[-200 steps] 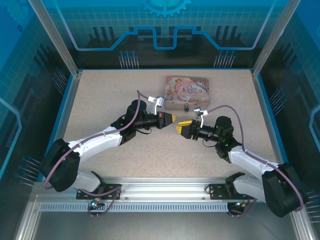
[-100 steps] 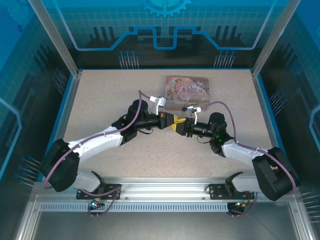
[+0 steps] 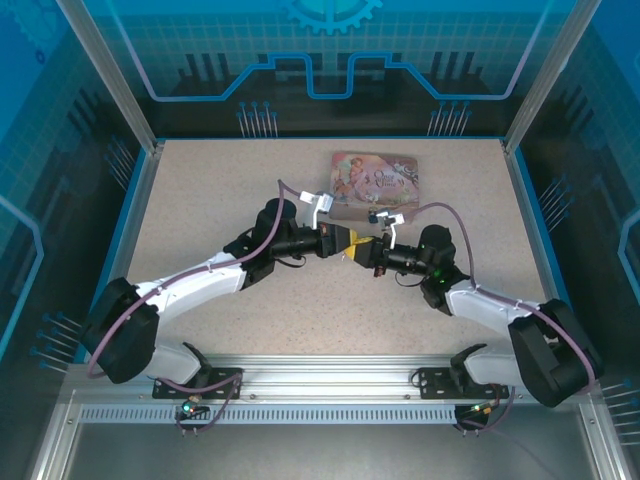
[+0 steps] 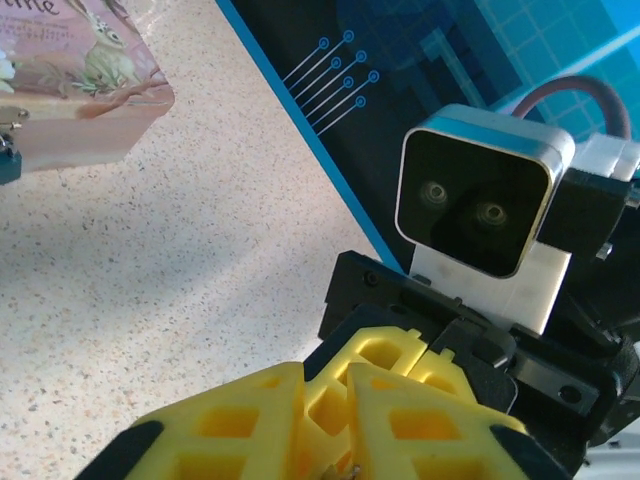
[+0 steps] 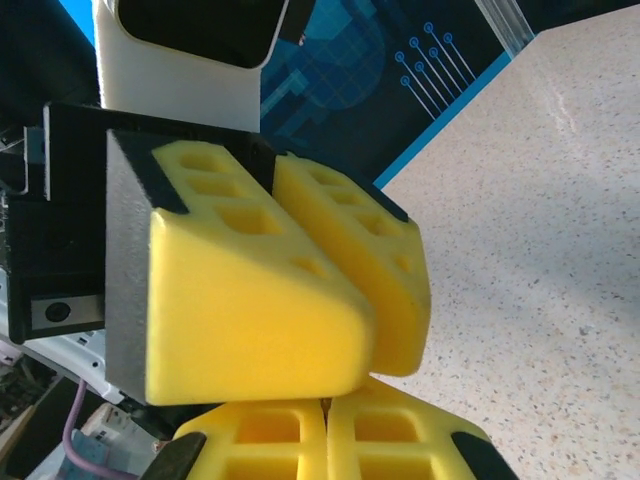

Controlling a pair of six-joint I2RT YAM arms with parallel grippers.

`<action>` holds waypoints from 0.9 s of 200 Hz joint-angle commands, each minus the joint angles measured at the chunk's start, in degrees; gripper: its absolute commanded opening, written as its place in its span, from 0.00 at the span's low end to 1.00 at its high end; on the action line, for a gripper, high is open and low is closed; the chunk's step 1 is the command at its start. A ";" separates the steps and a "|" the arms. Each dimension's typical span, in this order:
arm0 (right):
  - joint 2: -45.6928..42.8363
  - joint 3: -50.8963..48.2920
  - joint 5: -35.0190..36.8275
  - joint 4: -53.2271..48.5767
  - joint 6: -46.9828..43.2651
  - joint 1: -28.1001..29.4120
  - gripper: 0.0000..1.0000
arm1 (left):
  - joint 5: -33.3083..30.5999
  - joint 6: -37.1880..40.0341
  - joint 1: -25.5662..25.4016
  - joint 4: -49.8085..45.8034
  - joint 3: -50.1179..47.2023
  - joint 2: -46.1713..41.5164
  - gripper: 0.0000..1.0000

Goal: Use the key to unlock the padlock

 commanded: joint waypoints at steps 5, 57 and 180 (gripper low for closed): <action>-3.16 0.75 1.96 -3.89 -3.29 -0.81 0.00 | 0.34 2.05 0.31 -2.22 1.32 -1.40 0.37; -4.46 0.07 2.01 -6.65 -4.05 -0.90 0.00 | 0.32 0.00 2.35 -0.26 -0.23 -2.82 0.50; -4.62 0.41 1.78 -7.10 -3.81 -0.65 0.00 | 4.12 -1.98 2.46 3.73 -0.86 -0.74 0.33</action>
